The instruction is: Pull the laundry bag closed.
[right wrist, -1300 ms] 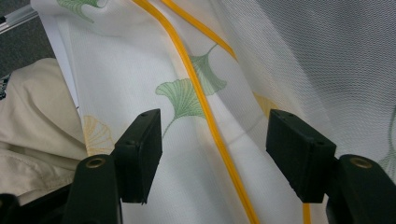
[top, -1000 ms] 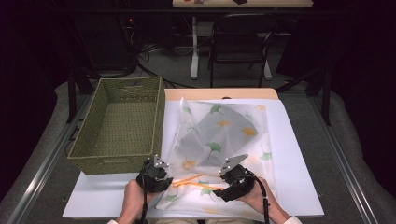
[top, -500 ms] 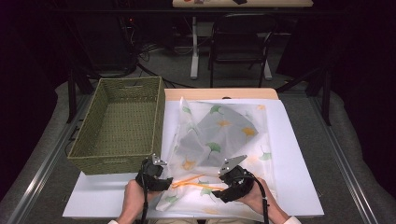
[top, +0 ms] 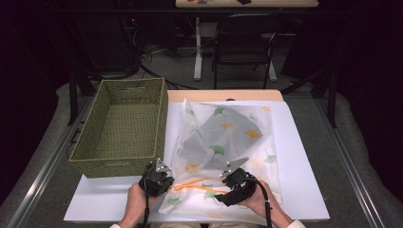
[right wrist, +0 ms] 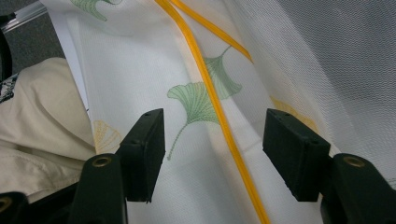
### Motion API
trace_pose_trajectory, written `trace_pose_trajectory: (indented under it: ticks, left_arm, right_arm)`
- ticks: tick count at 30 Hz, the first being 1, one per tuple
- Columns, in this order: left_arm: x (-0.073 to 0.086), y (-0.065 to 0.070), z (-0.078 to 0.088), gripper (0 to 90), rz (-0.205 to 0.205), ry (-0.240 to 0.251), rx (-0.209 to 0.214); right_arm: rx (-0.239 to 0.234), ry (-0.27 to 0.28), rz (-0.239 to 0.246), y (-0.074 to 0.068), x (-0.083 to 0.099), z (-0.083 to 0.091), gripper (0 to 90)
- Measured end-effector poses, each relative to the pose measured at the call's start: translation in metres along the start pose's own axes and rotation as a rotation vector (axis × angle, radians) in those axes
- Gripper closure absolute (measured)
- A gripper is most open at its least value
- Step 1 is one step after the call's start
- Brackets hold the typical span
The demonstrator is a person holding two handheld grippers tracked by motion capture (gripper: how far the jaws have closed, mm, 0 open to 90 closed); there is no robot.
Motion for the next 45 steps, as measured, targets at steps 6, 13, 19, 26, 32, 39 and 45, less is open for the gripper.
trace_pose_trajectory:
  ticks: [6,13,19,26,32,39,45]
  left_arm:
    - [-0.002,-0.003,0.009,89.2,0.030,0.039,0.048]
    - [-0.007,0.004,0.029,89.0,0.028,0.120,0.067]
    - [-0.009,0.009,0.035,88.8,0.020,0.139,0.078]
    - [-0.011,0.012,0.037,88.9,0.004,0.143,0.077]
    - [-0.012,0.015,0.038,88.8,0.018,0.156,0.091]
    - [-0.014,0.020,0.041,88.8,0.000,0.161,0.106]
    - [-0.016,0.024,0.042,88.9,-0.004,0.171,0.112]
  right_arm:
    - [-0.005,0.014,-0.016,-0.002,-0.005,0.001,36.4]
    - [-0.003,0.031,-0.029,-0.006,-0.011,0.002,32.4]
    - [-0.022,0.057,-0.036,-0.021,-0.027,0.000,32.7]
    - [-0.019,0.054,-0.044,-0.034,-0.039,-0.013,35.2]
    - [-0.034,0.060,-0.045,-0.039,-0.050,-0.021,35.5]
    - [-0.063,0.044,-0.055,-0.050,-0.056,-0.037,37.1]
    - [-0.067,0.036,-0.069,-0.058,-0.062,-0.052,24.4]
Point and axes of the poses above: each handheld gripper's, and its own axes: z roughly backward along the jaws, x roughly out of its underside, y roughly to its right, the point moved 4 cm from there along -z, roughly forward along the jaws, and after that the axes turned 3 degrees about -z, right-handed, at the moved point
